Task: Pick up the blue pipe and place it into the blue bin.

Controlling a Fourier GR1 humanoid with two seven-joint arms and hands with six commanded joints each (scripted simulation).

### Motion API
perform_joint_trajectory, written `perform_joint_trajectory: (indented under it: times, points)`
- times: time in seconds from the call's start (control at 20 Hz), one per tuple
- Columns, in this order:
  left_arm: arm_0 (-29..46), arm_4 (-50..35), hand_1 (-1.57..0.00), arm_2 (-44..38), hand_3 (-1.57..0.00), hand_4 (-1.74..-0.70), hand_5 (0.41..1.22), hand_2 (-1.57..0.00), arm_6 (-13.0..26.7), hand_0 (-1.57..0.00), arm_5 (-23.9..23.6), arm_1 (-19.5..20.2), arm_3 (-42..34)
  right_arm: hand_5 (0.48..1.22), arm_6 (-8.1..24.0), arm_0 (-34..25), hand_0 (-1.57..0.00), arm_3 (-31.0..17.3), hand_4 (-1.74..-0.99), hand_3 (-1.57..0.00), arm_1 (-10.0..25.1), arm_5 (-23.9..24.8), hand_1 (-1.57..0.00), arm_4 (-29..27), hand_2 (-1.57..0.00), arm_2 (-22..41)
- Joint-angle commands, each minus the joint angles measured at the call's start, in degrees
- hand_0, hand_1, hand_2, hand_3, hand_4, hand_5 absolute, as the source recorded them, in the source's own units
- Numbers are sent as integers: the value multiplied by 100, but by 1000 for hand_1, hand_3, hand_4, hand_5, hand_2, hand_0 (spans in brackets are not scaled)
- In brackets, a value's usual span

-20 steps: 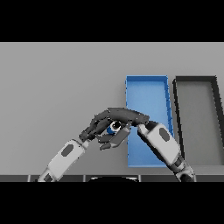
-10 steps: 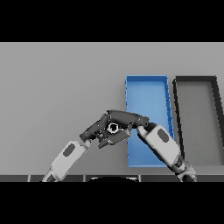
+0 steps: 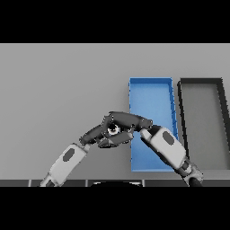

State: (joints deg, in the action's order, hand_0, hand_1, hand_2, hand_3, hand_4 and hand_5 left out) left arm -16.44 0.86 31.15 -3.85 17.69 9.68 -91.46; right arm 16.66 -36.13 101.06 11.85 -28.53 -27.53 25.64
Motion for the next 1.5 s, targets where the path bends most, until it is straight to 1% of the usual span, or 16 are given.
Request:
perform_joint_trajectory:
  times: [0.0,0.1,0.2,0.3,0.4,0.5,0.55,0.65,0.75,0.8,0.95,1.05,1.15,1.2,1.35,1.45]
  points:
    - [17,209,-405,51,-394,-1068,1150,-388,54,-427,-66,-50,14,1211,-3,11,-1563,-26,-1487,-1561,6,15,-1563,104,-1563,27]
    - [-103,376,-259,-43,-252,-955,972,-248,205,-273,-76,-99,104,1214,-126,58,-1566,13,-1488,-1565,6,80,-1566,147,-1566,60]
    - [-87,345,-165,-91,-161,-899,836,-159,251,-175,-66,-118,159,1217,-123,87,-1568,0,-1488,-1567,-6,104,-1568,147,-1568,123]
    - [25,325,-106,-97,-102,-861,734,-101,260,-111,-90,-130,103,1218,-140,82,-1569,9,-1487,-1568,26,160,-1569,159,-1569,106]
    - [75,70,-67,-228,-65,-882,671,-64,357,-71,-63,-202,169,1219,-175,74,-1570,-44,-1487,-1569,4,173,-1570,247,-1570,136]
    - [89,58,-43,-223,-41,-889,639,-41,644,-45,-113,-279,229,1220,-208,112,-1570,-1,-1488,-1570,-20,222,-1570,242,-1570,151]
    - [162,48,-34,-203,-33,-895,625,-32,677,-36,-115,-276,189,1220,-130,137,-1570,13,-1489,-1570,-26,250,-1570,-5,-1570,106]
    - [189,-1,-21,-220,-21,-904,589,-20,764,-23,-68,-221,157,1220,311,6,-1571,-48,-1489,-1570,-29,381,-1571,-751,-1571,-42]
    - [193,-53,-13,-195,-13,-913,543,-13,679,-14,-78,-271,113,1221,752,-138,-1571,15,-1491,-1571,41,559,-1571,-1562,-1571,-252]
    - [234,-25,-10,-174,-10,-918,527,-10,593,-11,-89,-261,156,1221,1056,-358,-1571,65,-1491,-1571,-7,836,-1571,-1934,-1571,-329]
    - [192,-71,-5,-204,-5,-925,500,-5,1000,-5,-120,-246,73,1221,1118,-986,-1571,147,-1492,-1571,210,1190,-1571,-2368,-1571,-650]
    - [330,-54,-3,-155,-3,-927,493,-3,895,-3,-106,-194,-28,1221,1005,-1538,-1571,-31,-1494,-1571,325,1225,-1571,-2527,-1571,-860]
    - [260,-36,-1,-186,-1,-925,488,-1,960,-2,-119,-164,-39,1221,898,-2026,-1571,-367,-1495,-1571,500,1228,-1571,-2673,-1571,-1147]
    - [263,-3,-1,-160,-1,-920,487,-1,929,-1,-129,-175,-52,1221,868,-2185,-1571,-505,-1495,-1571,575,1440,-1571,-2653,-1571,-1257]
    - [313,33,0,-157,0,-904,487,0,910,0,-102,-84,-92,1221,721,-2660,-1571,-1157,-1497,-1571,910,1920,-1571,-2408,-1571,-1618]
    - [322,25,0,-160,0,-891,486,0,977,0,-118,-75,-147,1221,671,-2760,-1571,-1612,-1498,-1571,1120,1979,-1571,-2170,-1571,-1727]
